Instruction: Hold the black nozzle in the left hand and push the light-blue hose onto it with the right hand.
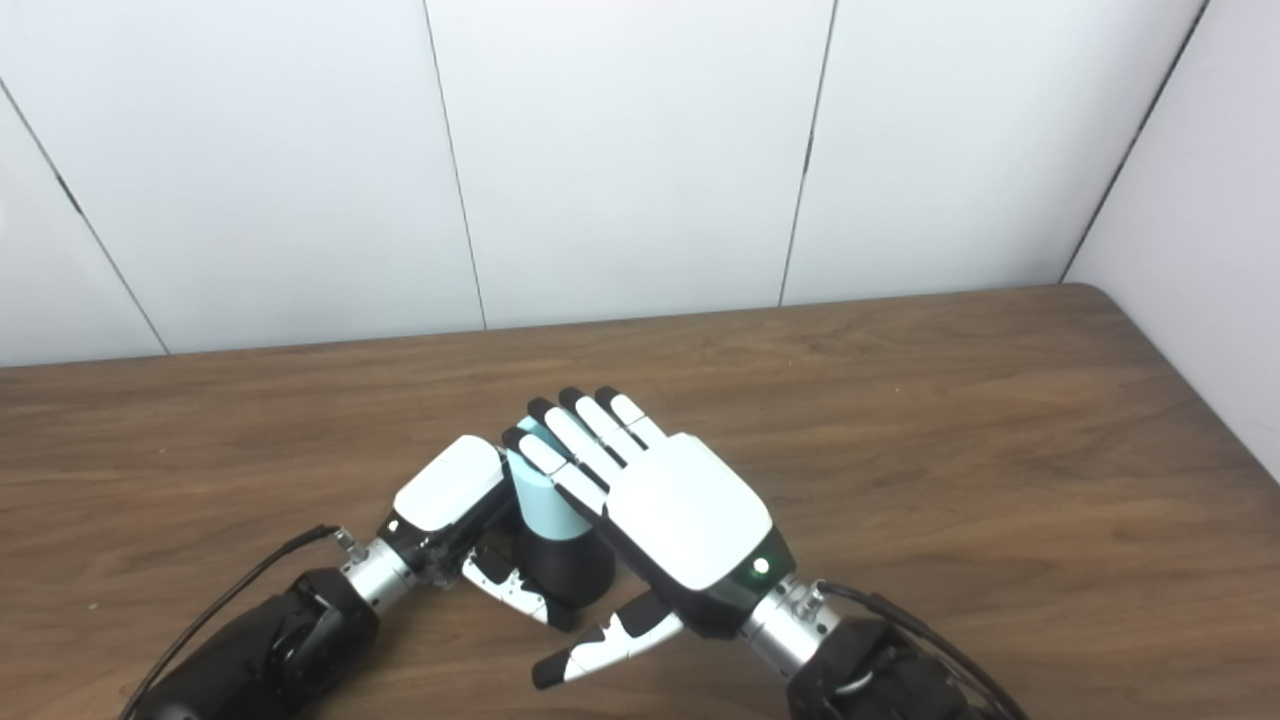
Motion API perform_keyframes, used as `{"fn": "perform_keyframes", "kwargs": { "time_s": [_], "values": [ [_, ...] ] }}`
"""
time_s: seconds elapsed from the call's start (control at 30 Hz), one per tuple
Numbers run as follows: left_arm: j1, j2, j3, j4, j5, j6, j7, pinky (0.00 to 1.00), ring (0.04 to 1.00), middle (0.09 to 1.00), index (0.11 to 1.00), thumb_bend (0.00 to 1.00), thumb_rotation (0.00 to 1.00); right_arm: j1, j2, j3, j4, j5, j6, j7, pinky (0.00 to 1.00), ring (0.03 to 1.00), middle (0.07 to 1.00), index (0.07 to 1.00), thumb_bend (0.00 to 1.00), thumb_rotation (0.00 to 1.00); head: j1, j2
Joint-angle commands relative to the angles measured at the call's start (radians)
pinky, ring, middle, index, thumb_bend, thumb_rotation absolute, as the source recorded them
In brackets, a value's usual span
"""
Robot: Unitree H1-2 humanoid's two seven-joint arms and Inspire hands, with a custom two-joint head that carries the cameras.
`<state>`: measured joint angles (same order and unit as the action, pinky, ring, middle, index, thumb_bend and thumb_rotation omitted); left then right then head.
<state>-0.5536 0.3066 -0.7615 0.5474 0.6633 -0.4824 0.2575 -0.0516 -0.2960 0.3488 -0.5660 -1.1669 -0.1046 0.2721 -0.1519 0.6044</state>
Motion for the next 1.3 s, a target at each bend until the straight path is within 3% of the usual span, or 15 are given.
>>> {"fn": "perform_keyframes", "kwargs": {
  "time_s": [0.0, 0.2, 0.27, 0.43, 0.47, 0.57, 0.77, 1.1, 1.17, 1.27],
  "values": [
    [0.212, -0.022, -0.155, 0.191, 0.072, 0.021, -0.257, 0.28, 0.315, 0.475, 0.490, 0.52, 0.00, 0.082, -0.059, 0.042, 0.043, -0.013, 0.000, 0.197, 1.00, 0.999, 1.000, 0.950, 0.88, 0.88, -0.002, 0.001],
    [0.211, -0.021, -0.156, 0.186, 0.056, 0.023, -0.285, 0.31, 0.347, 0.478, 0.489, 0.52, 0.00, 0.088, -0.061, 0.042, 0.029, -0.021, 0.006, 0.213, 0.99, 1.000, 1.000, 0.956, 0.88, 0.89, -0.002, 0.001],
    [0.211, -0.021, -0.156, 0.186, 0.054, 0.025, -0.291, 0.34, 0.379, 0.433, 0.530, 0.51, 0.00, 0.089, -0.062, 0.043, 0.026, -0.020, 0.009, 0.215, 1.00, 1.000, 1.000, 0.961, 0.87, 0.89, -0.002, 0.001],
    [0.207, -0.021, -0.162, 0.188, 0.045, 0.019, -0.293, 0.34, 0.379, 0.423, 0.534, 0.51, 0.00, 0.088, -0.059, 0.040, 0.034, -0.014, 0.014, 0.207, 0.99, 1.000, 1.000, 0.954, 0.87, 0.88, -0.002, -0.001],
    [0.207, -0.021, -0.162, 0.190, 0.046, 0.020, -0.294, 0.32, 0.358, 0.455, 0.507, 0.52, 0.00, 0.088, -0.057, 0.038, 0.038, -0.008, 0.017, 0.203, 0.99, 1.000, 1.000, 0.951, 0.87, 0.87, -0.002, -0.001],
    [0.207, -0.021, -0.163, 0.186, 0.047, 0.025, -0.299, 0.33, 0.362, 0.420, 0.533, 0.51, 0.00, 0.085, -0.046, 0.026, 0.054, 0.057, 0.038, 0.195, 1.00, 1.000, 1.000, 0.943, 0.87, 0.85, -0.002, -0.001],
    [0.208, -0.018, -0.162, 0.177, 0.038, 0.031, -0.309, 0.32, 0.354, 0.478, 0.490, 0.52, 0.00, 0.068, -0.029, 0.010, 0.072, 0.211, 0.101, 0.203, 1.00, 1.000, 1.000, 0.966, 0.86, 0.87, 0.000, 0.001],
    [0.209, -0.022, -0.162, 0.182, 0.039, 0.031, -0.301, 0.32, 0.362, 0.420, 0.533, 0.51, 0.00, 0.048, -0.042, 0.026, 0.075, 0.260, 0.139, 0.197, 1.00, 1.000, 1.000, 0.969, 0.86, 0.90, 0.003, -0.001],
    [0.210, -0.022, -0.162, 0.175, 0.038, 0.041, -0.308, 0.31, 0.350, 0.465, 0.499, 0.52, 0.00, 0.046, -0.043, 0.027, 0.074, 0.262, 0.141, 0.198, 1.00, 1.000, 1.000, 0.966, 0.85, 0.89, 0.004, 0.000],
    [0.211, -0.023, -0.162, 0.178, 0.045, 0.037, -0.295, 0.33, 0.365, 0.422, 0.531, 0.51, 0.00, 0.041, -0.042, 0.029, 0.072, 0.265, 0.146, 0.205, 1.00, 1.000, 1.000, 0.968, 0.85, 0.89, 0.004, 0.000]
  ]
}}
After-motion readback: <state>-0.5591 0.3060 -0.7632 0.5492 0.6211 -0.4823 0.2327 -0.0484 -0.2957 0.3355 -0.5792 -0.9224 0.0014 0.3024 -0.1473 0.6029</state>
